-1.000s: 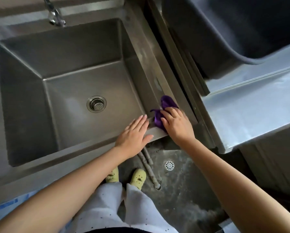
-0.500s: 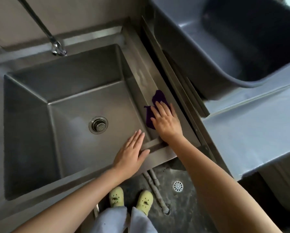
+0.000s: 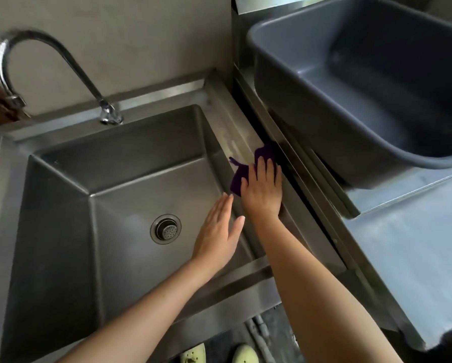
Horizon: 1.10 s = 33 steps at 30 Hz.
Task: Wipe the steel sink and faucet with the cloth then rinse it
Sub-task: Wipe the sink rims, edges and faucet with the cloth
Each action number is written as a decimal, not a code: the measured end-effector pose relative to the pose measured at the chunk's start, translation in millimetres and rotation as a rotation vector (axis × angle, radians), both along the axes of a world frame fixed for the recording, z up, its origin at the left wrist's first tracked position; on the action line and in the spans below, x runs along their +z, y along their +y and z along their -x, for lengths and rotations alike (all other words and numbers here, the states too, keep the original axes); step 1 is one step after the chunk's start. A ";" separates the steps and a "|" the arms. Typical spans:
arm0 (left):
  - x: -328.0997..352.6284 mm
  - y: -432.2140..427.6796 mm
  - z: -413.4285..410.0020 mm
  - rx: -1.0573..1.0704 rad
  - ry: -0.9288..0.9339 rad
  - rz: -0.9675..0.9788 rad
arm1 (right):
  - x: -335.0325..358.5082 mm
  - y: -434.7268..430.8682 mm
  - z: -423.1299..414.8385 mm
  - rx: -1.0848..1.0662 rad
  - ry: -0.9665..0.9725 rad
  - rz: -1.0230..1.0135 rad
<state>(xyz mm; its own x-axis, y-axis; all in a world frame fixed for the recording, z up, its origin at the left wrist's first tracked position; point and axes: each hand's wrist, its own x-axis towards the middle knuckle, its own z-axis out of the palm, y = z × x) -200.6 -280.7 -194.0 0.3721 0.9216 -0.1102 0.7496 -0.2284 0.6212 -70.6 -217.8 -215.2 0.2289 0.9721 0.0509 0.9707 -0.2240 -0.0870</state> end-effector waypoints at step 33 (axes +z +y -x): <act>-35.3 130.9 -87.7 -0.126 -0.165 -0.290 | -2.9 -15.9 -49.3 0.186 0.163 -0.029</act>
<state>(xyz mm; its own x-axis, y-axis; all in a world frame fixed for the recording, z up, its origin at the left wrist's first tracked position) -112.9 -149.8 -229.3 0.4755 0.8517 0.2201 0.5992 -0.4968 0.6278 -21.3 -233.6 -218.1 0.0535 0.9970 0.0560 0.9677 -0.0380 -0.2492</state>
